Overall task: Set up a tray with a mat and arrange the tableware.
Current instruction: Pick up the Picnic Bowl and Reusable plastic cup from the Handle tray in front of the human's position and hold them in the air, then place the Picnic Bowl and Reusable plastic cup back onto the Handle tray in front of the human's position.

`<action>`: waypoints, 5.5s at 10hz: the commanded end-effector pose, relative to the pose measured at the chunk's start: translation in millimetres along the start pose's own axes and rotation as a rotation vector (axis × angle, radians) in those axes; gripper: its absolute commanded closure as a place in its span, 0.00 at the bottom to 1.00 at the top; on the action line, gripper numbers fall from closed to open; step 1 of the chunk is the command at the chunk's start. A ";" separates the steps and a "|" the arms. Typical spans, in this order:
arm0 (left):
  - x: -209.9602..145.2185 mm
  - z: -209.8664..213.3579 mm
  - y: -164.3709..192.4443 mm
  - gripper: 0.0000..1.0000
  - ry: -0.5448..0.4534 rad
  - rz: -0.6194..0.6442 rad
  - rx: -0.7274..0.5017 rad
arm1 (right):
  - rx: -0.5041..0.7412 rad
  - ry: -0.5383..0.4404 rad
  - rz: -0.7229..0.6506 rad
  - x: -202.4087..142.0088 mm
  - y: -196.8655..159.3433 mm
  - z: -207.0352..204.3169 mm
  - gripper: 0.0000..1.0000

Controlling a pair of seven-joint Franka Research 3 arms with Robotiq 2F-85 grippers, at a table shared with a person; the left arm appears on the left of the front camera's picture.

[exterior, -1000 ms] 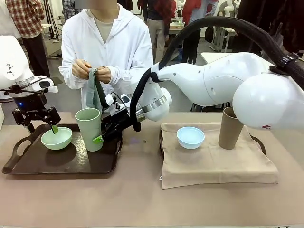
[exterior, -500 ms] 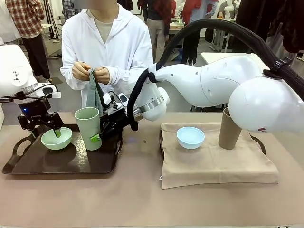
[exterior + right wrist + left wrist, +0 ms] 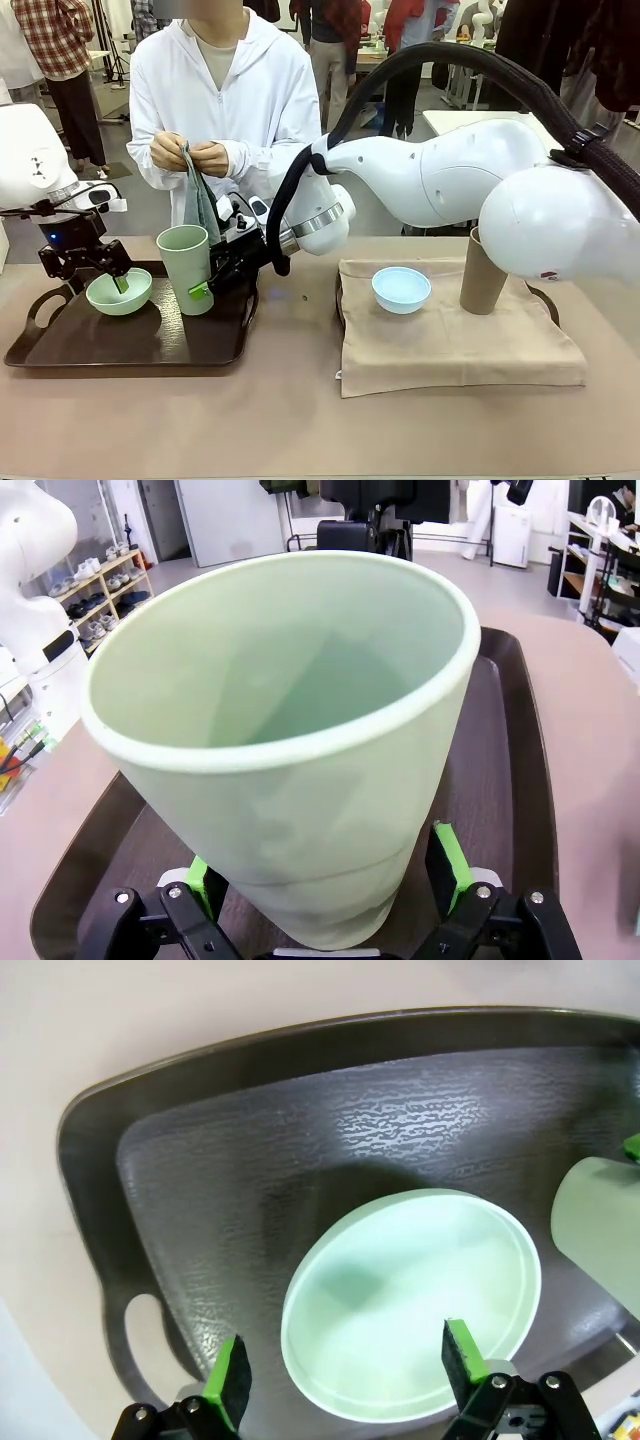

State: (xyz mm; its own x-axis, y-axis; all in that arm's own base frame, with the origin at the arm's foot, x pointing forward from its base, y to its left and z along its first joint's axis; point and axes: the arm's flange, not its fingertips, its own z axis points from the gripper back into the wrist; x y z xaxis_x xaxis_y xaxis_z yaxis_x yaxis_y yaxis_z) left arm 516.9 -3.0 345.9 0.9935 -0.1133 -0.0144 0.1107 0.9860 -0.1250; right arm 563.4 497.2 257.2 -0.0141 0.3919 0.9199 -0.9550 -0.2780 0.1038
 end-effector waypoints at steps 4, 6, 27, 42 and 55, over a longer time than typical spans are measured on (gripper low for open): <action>3.3 -1.4 6.7 0.57 -0.023 -0.006 -0.007 | -0.017 -0.005 0.016 0.0 -2.6 -3.1 1.00; 2.7 0.3 7.9 0.79 -0.023 -0.001 -0.004 | -0.017 -0.007 0.020 -0.6 -2.4 -2.9 1.00; -91.2 202.3 30.2 1.00 -0.171 0.027 0.068 | -0.152 0.058 0.098 174.0 109.9 85.8 1.00; -91.2 202.3 30.2 1.00 -0.171 0.027 0.068 | -0.152 0.058 0.098 174.0 109.9 85.8 1.00; -91.2 202.3 30.2 1.00 -0.171 0.027 0.068 | -0.152 0.058 0.098 174.0 109.9 85.8 1.00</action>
State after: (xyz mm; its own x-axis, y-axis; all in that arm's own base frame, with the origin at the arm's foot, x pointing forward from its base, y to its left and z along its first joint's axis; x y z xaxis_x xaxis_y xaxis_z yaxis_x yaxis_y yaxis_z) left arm 434.8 62.6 544.3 0.9878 -0.0706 0.1390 0.0802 0.9947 -0.0645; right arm 478.9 458.3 460.0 -0.1133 0.4269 0.8972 -0.9836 -0.1760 -0.0405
